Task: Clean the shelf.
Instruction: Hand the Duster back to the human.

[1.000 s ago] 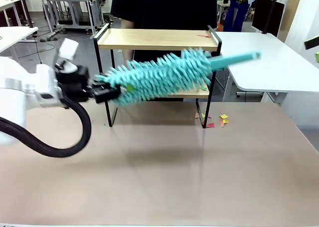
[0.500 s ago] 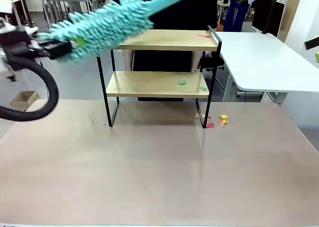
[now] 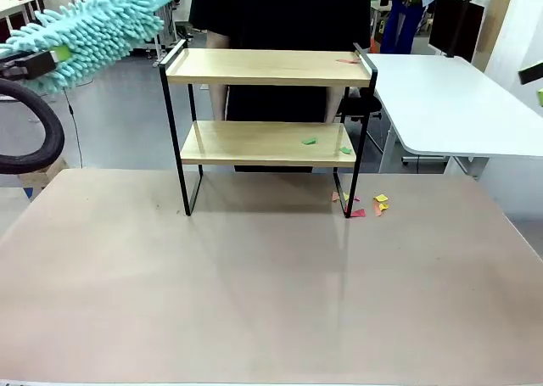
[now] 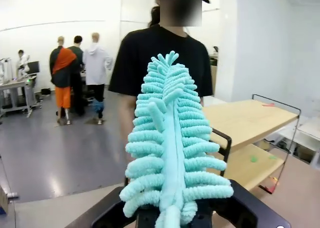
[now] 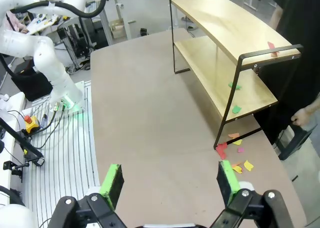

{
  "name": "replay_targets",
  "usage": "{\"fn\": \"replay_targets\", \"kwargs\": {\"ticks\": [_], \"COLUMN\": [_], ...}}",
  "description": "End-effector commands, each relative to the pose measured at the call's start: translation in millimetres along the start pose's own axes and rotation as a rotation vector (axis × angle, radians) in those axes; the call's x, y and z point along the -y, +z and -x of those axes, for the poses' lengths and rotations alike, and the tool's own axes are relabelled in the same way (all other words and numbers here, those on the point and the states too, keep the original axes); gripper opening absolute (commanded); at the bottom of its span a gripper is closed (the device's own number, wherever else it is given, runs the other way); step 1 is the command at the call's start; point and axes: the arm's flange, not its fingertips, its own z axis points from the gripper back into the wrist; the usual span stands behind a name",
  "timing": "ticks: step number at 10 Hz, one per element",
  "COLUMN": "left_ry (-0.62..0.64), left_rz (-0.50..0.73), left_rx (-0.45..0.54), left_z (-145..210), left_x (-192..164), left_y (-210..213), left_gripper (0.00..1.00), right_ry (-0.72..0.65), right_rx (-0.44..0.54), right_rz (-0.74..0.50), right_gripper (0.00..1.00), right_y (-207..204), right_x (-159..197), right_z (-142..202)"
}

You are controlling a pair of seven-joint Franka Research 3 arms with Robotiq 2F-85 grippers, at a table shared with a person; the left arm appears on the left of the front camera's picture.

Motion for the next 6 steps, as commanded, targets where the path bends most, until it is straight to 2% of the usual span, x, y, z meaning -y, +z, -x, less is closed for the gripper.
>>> {"fn": "replay_targets", "kwargs": {"ticks": [1, 3, 6], "left_ry": [0.031, 0.028, -0.016], "left_rz": [-0.078, -0.194, -0.346], "left_rx": [0.018, -0.044, -0.196], "left_z": [23.5, 35.2, 69.7], "left_x": [26.2, 26.9, 49.5], "left_y": [31.7, 39.7, 38.8], "left_gripper": [0.18, 0.18, 0.18], "right_ry": [0.006, 0.006, 0.006], "right_rx": [0.022, 0.022, 0.022], "right_rz": [0.0, 0.0, 0.0], "right_gripper": [1.0, 1.0, 1.0], "right_y": [-0.1, -0.1, -0.1], "right_x": [-0.3, -0.3, -0.3], "right_z": [-2.7, -2.7, -2.7]}}
